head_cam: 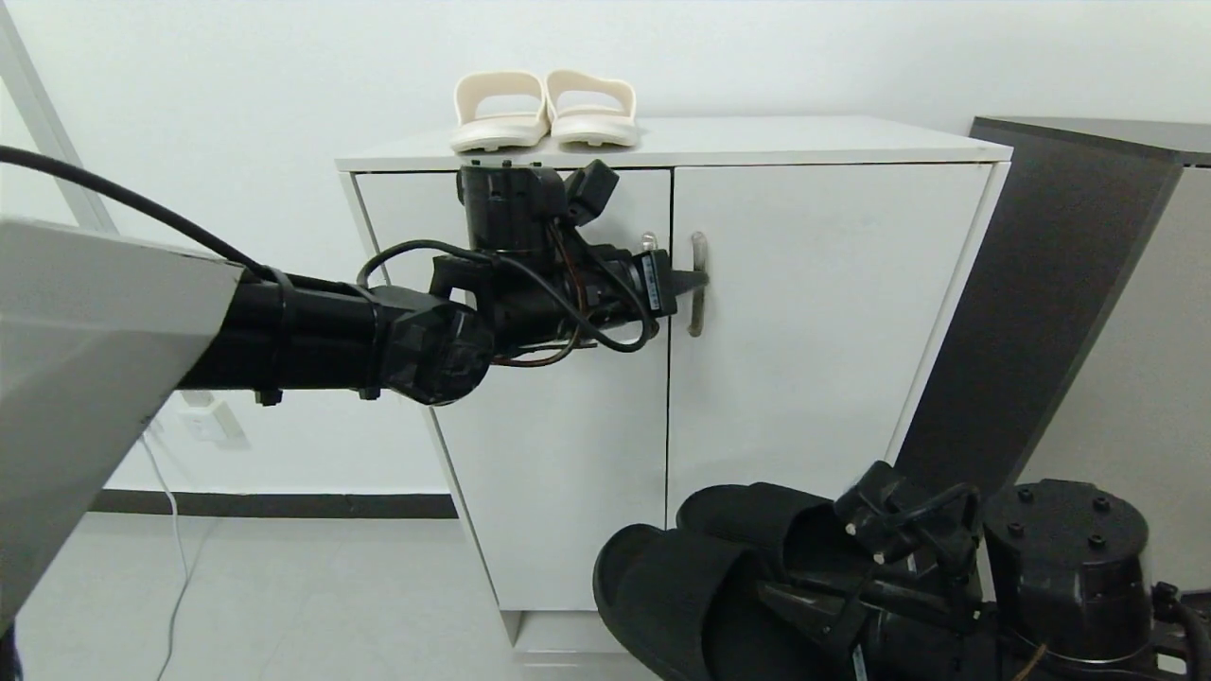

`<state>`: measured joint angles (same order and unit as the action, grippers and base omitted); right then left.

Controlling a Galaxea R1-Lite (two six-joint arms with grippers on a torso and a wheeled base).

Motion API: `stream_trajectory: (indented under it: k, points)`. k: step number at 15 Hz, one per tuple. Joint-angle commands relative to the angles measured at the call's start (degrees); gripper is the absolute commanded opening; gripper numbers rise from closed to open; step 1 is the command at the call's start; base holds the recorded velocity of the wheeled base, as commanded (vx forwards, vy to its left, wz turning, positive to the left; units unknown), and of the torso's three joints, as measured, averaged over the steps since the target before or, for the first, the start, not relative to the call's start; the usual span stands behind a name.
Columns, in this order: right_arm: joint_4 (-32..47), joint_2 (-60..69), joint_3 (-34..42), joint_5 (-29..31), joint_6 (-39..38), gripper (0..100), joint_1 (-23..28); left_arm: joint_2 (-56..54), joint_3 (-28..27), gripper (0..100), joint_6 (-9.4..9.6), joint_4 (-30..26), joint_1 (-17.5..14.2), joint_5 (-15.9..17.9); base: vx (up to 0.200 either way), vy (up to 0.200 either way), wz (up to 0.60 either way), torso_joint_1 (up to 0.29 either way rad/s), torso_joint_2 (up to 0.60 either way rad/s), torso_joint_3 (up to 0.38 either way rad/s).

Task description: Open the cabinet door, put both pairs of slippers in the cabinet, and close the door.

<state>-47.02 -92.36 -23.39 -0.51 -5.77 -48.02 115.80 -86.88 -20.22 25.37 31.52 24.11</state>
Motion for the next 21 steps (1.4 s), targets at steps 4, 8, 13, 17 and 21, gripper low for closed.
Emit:
stream_trajectory:
  k: [4,8,13,17,21]
  points:
    - [-0.09,0.69,2.04,-2.21,1.28,0,-0.23,-7.17,7.34,0,0.80,0.12,1.26,0.41,0.000,0.000,0.00,0.000,0.00,0.000]
    - [-0.09,1.83,3.44,-3.79,2.69,0,-1.11,-13.49,14.81,0,2.65,0.21,2.93,0.23,0.000,0.000,0.00,0.000,0.00,0.000]
    - [-0.09,3.15,5.02,-5.29,3.22,0,-3.22,-20.79,21.76,0,2.12,0.30,2.05,0.23,0.000,0.000,0.00,0.000,0.00,0.000]
    - [-0.09,3.23,5.38,-5.20,4.54,0,-3.75,-15.95,18.77,0,-1.66,1.35,-1.47,1.11,0.000,0.000,0.00,0.000,0.00,0.000]
    - [0.00,2.80,5.38,-5.11,4.71,0,-3.75,-9.27,13.58,0,-2.72,3.99,-2.08,1.29,0.000,0.000,0.00,0.000,0.00,0.000]
